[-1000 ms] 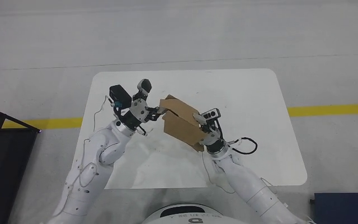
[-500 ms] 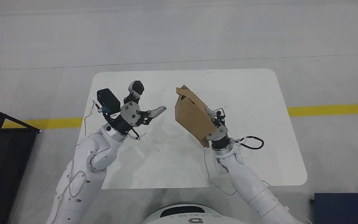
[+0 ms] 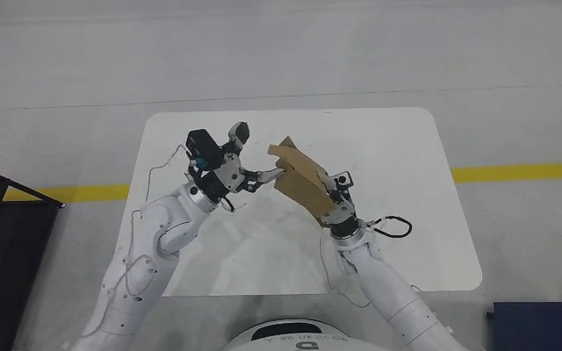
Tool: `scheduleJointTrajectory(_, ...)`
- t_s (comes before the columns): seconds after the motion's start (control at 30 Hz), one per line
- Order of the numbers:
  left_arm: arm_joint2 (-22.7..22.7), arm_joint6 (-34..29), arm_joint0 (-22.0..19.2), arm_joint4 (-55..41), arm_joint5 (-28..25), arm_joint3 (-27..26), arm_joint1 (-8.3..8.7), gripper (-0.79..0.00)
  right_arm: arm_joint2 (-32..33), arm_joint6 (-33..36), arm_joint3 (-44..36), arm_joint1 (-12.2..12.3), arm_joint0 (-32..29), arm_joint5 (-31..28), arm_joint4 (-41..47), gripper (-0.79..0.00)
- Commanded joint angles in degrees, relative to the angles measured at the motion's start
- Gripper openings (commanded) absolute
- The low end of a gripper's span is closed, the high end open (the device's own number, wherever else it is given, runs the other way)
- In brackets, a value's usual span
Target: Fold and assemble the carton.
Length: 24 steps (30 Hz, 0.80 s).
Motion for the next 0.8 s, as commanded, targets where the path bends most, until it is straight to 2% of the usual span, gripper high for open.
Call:
scheduleJointTrajectory(0.0,0.6,0.2,-0.3,0.1,0.1,0.9,-0.11,0.0,0.0,0.1,-0.2,-0.1,-0.2,0.3,-0.3,-0.785)
scheduleJointTrajectory(0.17,1.9,1.2,-1.1,-0.8,0.4,2.0,-0.45,0.0,-0.2,0.1,-1.0,-0.4,-0.5,1.3,-1.1,-0.785)
scheduleJointTrajectory(0.3,1.0,3.0,-0.8,-3.3,0.6,2.0,-0.52,0.0,0.0,0.0,-1.2,-0.6,-0.7,1.7,-1.4,-0.785)
scheduleJointTrajectory(0.63,-8.3,4.8,4.9,-5.3,0.7,1.1,0.64,0.0,2.1,1.7,-2.0,-0.8,-1.4,3.4,0.0,-0.785)
scheduleJointTrajectory(0.77,-9.2,4.4,6.0,-5.2,0.9,0.5,0.74,0.0,2.0,2.9,-2.5,-0.8,-1.5,4.2,-2.0,-0.785)
